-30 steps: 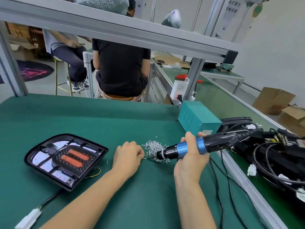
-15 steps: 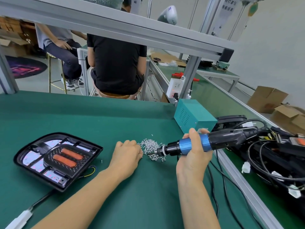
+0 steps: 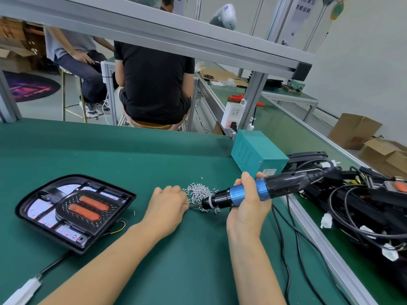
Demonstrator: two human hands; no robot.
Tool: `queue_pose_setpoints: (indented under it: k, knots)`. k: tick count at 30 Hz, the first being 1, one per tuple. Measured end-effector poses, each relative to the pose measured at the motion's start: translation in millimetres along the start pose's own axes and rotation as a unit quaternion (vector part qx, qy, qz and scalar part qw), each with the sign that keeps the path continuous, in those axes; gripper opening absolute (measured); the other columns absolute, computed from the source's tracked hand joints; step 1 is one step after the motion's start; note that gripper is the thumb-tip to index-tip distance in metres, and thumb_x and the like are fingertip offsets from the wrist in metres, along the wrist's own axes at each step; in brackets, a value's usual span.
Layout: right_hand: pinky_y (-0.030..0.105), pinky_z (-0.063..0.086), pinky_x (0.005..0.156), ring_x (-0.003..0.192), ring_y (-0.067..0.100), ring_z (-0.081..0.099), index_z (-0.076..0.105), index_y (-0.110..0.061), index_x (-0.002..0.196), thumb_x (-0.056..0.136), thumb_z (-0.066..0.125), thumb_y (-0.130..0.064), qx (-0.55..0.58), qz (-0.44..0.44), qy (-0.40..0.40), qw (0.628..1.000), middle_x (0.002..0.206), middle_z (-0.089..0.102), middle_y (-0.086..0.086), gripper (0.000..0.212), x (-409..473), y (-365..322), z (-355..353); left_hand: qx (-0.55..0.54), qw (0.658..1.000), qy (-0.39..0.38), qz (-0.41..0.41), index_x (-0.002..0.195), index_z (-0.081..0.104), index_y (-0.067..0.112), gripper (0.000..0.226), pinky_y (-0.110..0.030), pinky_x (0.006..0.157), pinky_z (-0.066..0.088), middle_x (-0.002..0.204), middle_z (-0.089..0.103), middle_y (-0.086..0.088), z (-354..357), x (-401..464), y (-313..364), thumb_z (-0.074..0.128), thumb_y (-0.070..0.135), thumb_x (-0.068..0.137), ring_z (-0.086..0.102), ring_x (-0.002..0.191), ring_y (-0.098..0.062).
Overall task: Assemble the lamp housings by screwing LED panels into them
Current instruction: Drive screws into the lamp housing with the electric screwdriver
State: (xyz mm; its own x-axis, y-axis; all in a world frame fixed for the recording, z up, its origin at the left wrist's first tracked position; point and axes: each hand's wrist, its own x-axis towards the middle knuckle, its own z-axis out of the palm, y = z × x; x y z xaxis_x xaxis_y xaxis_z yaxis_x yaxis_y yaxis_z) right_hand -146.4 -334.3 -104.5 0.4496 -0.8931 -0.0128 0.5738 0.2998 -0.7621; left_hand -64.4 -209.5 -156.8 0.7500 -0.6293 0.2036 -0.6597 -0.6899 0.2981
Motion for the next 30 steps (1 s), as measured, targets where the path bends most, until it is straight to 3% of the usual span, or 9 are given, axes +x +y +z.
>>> queue_pose_setpoints:
  k: [11, 18, 22, 25, 30]
  knots:
    - [0.030, 0.048, 0.075, 0.067, 0.014, 0.057, 0.055, -0.022, 0.098, 0.087, 0.066, -0.001, 0.024, 0.025, 0.011, 0.999, 0.065, 0.062, -0.010, 0.027, -1.8, -1.8, -2.2, -0.056, 0.998, 0.015, -0.016, 0.097, 0.063, 0.030, 0.013, -0.026, 0.088, 0.028, 0.096, 0.050, 0.013, -3.3, -8.6, -2.7, 0.050, 0.032, 0.096, 0.046, 0.102, -0.011]
    - [0.024, 0.052, 0.064, 0.062, 0.011, 0.059, 0.056, -0.022, 0.097, 0.087, 0.066, 0.001, 0.031, 0.023, 0.011, 0.999, 0.067, 0.063, -0.012, 0.027, -1.7, -10.4, -3.0, -0.061, 0.998, -0.002, -0.027, 0.102, 0.062, 0.033, 0.014, -0.028, 0.090, 0.030, 0.096, 0.050, 0.012, -6.0, -7.9, -1.2, 0.055, 0.038, 0.091, 0.047, 0.103, -0.012]
    - [0.029, 0.051, 0.076, 0.070, 0.015, 0.057, 0.053, -0.017, 0.110, 0.091, 0.064, -0.008, -0.005, 0.022, -0.004, 1.000, 0.082, 0.059, -0.002, 0.024, -3.6, -16.2, -6.1, -0.054, 0.998, -0.008, -0.033, 0.112, 0.061, 0.037, 0.023, -0.028, 0.091, 0.031, 0.096, 0.049, 0.012, -7.1, -7.1, 1.6, 0.056, 0.044, 0.090, 0.046, 0.103, -0.012]
    - [0.036, 0.048, 0.084, 0.075, 0.018, 0.055, 0.050, -0.015, 0.116, 0.092, 0.063, -0.011, -0.014, 0.024, -0.013, 1.000, 0.093, 0.054, 0.005, 0.028, -5.1, -20.6, -6.6, -0.059, 0.997, 0.012, -0.044, 0.104, 0.065, 0.036, 0.016, -0.028, 0.089, 0.030, 0.094, 0.050, 0.013, -6.9, -6.3, 4.2, 0.054, 0.039, 0.092, 0.047, 0.103, -0.012]
    - [0.033, 0.051, 0.077, 0.075, 0.017, 0.057, 0.051, -0.016, 0.115, 0.092, 0.063, -0.008, -0.035, -0.011, -0.015, 0.999, 0.097, 0.055, 0.007, 0.027, -6.8, -20.8, -8.0, 0.023, 1.000, 0.019, 0.008, 0.101, 0.063, 0.031, 0.018, -0.028, 0.087, 0.029, 0.103, 0.056, 0.010, -5.6, -3.2, 5.5, 0.046, 0.029, 0.097, 0.048, 0.104, -0.014]
